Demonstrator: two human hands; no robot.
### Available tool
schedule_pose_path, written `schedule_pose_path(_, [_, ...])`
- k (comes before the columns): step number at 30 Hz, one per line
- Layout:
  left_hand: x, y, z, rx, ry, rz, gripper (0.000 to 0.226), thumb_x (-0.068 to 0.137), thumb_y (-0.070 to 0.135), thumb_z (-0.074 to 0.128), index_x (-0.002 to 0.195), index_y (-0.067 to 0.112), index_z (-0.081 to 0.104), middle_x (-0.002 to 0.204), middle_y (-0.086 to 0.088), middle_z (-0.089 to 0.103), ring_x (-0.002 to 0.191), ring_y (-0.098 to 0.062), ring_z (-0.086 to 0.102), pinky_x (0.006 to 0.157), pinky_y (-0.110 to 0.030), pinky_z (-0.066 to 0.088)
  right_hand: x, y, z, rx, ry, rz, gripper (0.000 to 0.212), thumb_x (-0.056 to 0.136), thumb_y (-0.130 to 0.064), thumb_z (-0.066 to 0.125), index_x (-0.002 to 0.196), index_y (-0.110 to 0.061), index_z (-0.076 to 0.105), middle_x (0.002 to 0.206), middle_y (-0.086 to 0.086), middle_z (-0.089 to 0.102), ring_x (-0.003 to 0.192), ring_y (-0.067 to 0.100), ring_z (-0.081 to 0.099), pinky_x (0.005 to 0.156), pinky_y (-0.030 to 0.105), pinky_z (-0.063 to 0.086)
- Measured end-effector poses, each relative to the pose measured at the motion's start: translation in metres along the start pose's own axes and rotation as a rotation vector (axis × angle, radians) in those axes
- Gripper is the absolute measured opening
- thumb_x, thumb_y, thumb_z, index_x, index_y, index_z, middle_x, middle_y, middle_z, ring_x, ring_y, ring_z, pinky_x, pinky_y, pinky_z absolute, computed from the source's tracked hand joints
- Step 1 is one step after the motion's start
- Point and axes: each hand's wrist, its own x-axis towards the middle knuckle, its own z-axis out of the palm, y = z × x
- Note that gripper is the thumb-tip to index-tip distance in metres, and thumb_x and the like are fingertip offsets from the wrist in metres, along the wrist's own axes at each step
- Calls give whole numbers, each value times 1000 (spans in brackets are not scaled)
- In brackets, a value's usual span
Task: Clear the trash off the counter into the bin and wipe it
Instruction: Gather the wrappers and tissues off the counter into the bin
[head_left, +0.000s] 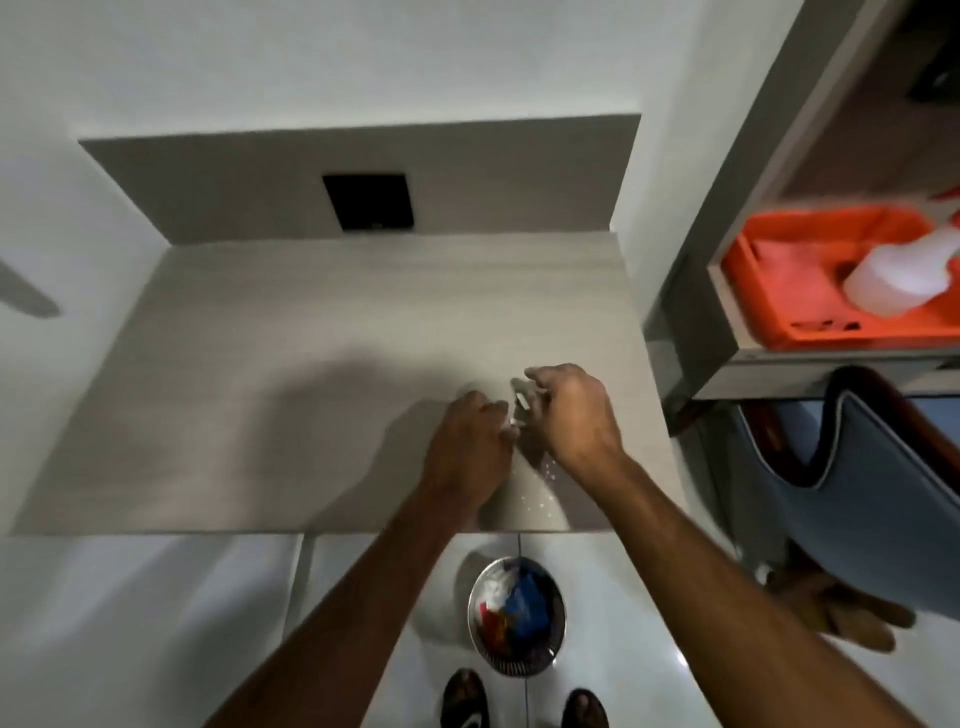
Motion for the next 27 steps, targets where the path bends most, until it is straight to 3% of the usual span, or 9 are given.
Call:
schedule_pose_path(3, [28, -11, 9, 81, -147, 111, 26, 94, 26, 52, 106, 9, 68, 109, -15, 66, 102, -31, 61, 85, -37, 47, 38, 7, 8, -105, -299, 40, 11, 79, -5, 66, 85, -8, 75, 84, 13, 74, 74, 27, 71, 73, 37, 61])
schedule_pose_path(8, [27, -22, 20, 77, -237, 127, 42, 101, 27, 25, 109, 16, 64, 117, -5, 64, 113, -24, 55, 95, -37, 44, 41, 12, 18, -175, -327, 79, 16, 79, -8, 64, 78, -19, 75, 77, 0, 74, 71, 17, 69, 71, 33, 62])
schedule_pose_path(12, [-15, -14, 7, -37, 174, -26, 22, 97, 21, 51, 92, 14, 71, 98, -7, 67, 92, -27, 64, 75, -38, 55, 2, 16, 6, -79, -245, 241, 6, 74, -21, 71, 78, -21, 67, 79, -3, 70, 75, 17, 66, 74, 33, 60])
schedule_pose_path(14, [-65, -12, 17, -169, 391, -45, 14, 94, 19, 61, 92, 12, 73, 91, -7, 68, 82, -24, 65, 71, -36, 57, -52, 23, 8, 64, -107, 202, 12, 72, -32, 66, 81, -25, 66, 80, -9, 71, 73, 11, 66, 71, 26, 57])
schedule_pose_path(16, [-121, -10, 38, -283, 432, -54, 12, 94, 21, 62, 97, 15, 72, 92, -4, 67, 80, -19, 65, 73, -29, 56, -117, 29, 22, 182, 41, 107, 13, 74, -34, 62, 86, -30, 65, 82, -16, 68, 73, 2, 63, 68, 17, 53])
schedule_pose_path(18, [-170, -8, 73, -322, 370, -101, 16, 95, 25, 59, 99, 17, 73, 94, -2, 67, 80, -15, 67, 74, -24, 56, -178, 42, 51, 242, 119, 115, 13, 74, -28, 65, 86, -32, 62, 84, -18, 65, 77, -1, 61, 71, 12, 48])
schedule_pose_path(20, [-201, -10, 111, -310, 229, -171, 23, 94, 27, 56, 98, 14, 76, 95, -3, 69, 81, -17, 69, 71, -27, 58, -221, 64, 92, 286, 109, 227, 15, 72, -22, 69, 85, -30, 66, 82, -15, 66, 78, 5, 63, 72, 18, 50])
schedule_pose_path(23, [-220, -26, 178, -262, -11, -330, 26, 93, 27, 57, 103, 13, 77, 98, -5, 71, 85, -22, 71, 71, -31, 59, -250, 111, 160, 187, -8, 410, 12, 74, -17, 74, 84, -21, 71, 83, -4, 70, 78, 17, 66, 71, 33, 56])
schedule_pose_path(27, [-221, -63, 273, -162, -248, -421, 24, 95, 26, 58, 112, 18, 73, 111, -7, 69, 98, -27, 68, 77, -38, 58, -256, 170, 239, 122, -142, 540, 8, 83, -24, 71, 91, -21, 71, 88, 2, 73, 84, 26, 69, 72, 36, 56])
